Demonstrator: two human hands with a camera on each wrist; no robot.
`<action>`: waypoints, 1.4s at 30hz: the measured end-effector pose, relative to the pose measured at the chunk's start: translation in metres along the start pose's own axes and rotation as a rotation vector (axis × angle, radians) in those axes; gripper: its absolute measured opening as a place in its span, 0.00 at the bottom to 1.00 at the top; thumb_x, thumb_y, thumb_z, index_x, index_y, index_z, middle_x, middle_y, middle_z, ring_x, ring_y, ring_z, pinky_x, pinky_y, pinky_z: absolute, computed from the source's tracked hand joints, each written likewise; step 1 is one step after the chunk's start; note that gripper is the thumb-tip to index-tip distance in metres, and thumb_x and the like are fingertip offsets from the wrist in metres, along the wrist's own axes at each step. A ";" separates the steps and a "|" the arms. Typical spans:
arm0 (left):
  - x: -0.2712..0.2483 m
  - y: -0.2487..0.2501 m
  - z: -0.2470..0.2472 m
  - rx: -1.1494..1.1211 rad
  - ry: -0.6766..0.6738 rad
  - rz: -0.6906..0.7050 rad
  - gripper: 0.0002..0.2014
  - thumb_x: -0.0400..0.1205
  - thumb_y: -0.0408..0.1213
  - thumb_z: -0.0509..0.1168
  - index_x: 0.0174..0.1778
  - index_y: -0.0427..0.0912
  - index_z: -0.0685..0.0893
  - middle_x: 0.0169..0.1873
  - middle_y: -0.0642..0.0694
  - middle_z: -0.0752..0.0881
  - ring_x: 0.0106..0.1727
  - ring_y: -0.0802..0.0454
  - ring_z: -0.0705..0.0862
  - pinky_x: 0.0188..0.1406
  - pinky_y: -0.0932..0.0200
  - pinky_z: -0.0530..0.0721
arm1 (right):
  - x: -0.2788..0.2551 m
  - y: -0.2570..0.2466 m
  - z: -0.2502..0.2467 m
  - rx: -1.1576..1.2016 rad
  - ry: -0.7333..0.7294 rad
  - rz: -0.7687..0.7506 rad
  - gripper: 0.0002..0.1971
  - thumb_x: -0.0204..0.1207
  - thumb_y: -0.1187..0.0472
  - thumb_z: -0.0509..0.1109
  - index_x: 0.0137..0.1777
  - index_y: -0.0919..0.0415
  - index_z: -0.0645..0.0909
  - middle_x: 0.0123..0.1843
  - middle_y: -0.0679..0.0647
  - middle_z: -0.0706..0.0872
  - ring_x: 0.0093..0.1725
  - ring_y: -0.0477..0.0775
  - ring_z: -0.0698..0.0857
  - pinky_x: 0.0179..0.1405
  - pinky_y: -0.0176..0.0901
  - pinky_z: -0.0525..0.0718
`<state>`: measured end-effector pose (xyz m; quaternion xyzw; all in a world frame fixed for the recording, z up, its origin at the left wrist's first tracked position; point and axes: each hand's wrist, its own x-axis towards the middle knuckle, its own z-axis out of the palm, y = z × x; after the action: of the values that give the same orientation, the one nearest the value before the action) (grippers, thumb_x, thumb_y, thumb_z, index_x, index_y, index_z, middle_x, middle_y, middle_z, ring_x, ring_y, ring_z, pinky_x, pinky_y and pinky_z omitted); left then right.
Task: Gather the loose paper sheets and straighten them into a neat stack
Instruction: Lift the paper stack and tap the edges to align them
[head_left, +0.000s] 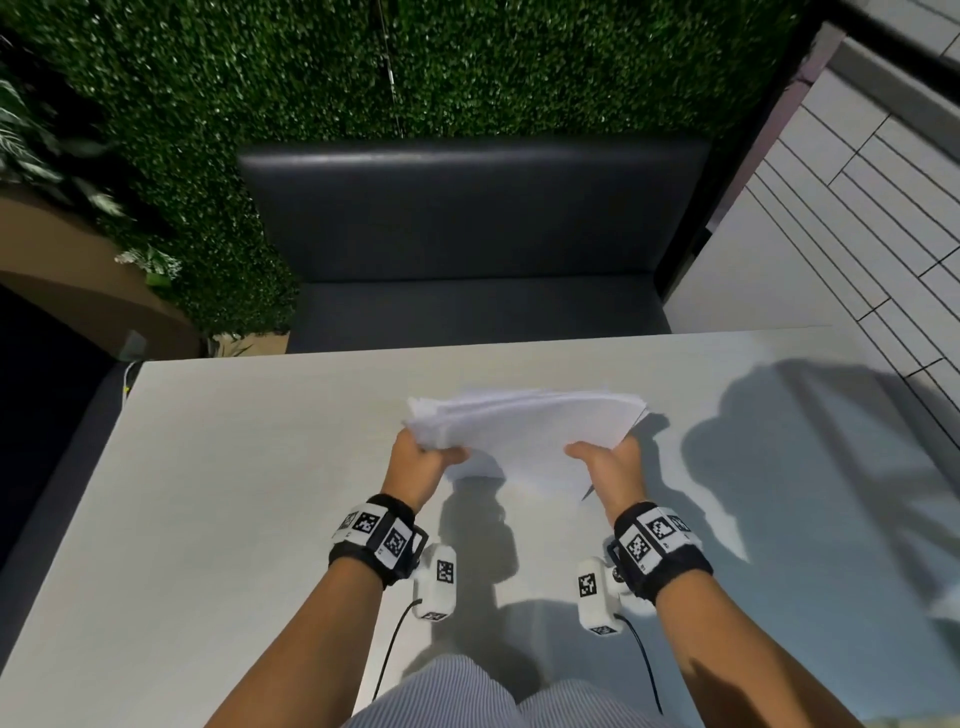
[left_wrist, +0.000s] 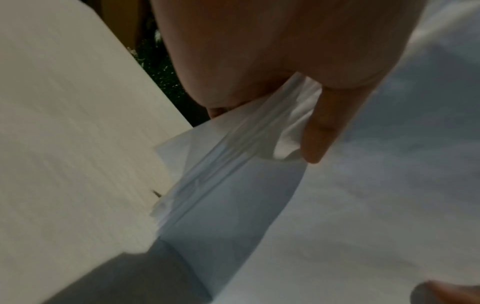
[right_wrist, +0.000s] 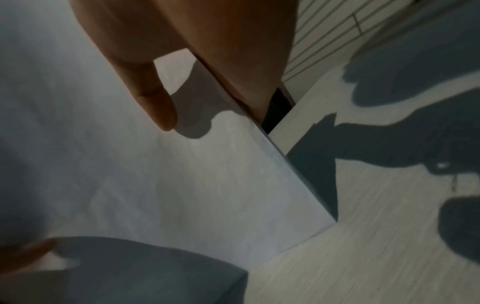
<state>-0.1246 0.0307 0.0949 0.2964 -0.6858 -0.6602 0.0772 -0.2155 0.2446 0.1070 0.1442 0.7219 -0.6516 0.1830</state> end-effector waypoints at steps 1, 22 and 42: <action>0.001 -0.001 0.000 0.016 0.001 0.019 0.18 0.67 0.23 0.75 0.52 0.42 0.89 0.50 0.41 0.91 0.57 0.35 0.89 0.52 0.46 0.88 | 0.001 0.000 0.000 -0.017 0.001 0.002 0.19 0.69 0.72 0.77 0.60 0.70 0.81 0.48 0.58 0.88 0.52 0.63 0.88 0.41 0.42 0.81; -0.007 0.009 0.012 -0.179 0.050 0.044 0.24 0.69 0.16 0.73 0.58 0.40 0.85 0.50 0.44 0.91 0.55 0.40 0.89 0.50 0.53 0.87 | 0.000 -0.008 0.010 0.085 -0.057 -0.039 0.18 0.67 0.76 0.72 0.53 0.57 0.79 0.48 0.55 0.88 0.52 0.60 0.87 0.46 0.46 0.82; -0.014 0.043 0.015 -0.263 0.004 0.117 0.20 0.78 0.32 0.73 0.67 0.37 0.82 0.54 0.46 0.92 0.58 0.46 0.90 0.50 0.59 0.87 | -0.012 -0.031 0.011 0.197 -0.141 -0.150 0.22 0.73 0.71 0.73 0.67 0.59 0.80 0.54 0.54 0.91 0.57 0.58 0.89 0.36 0.34 0.86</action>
<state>-0.1340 0.0485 0.1383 0.2445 -0.6094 -0.7381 0.1552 -0.2175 0.2309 0.1392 0.0610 0.6486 -0.7397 0.1690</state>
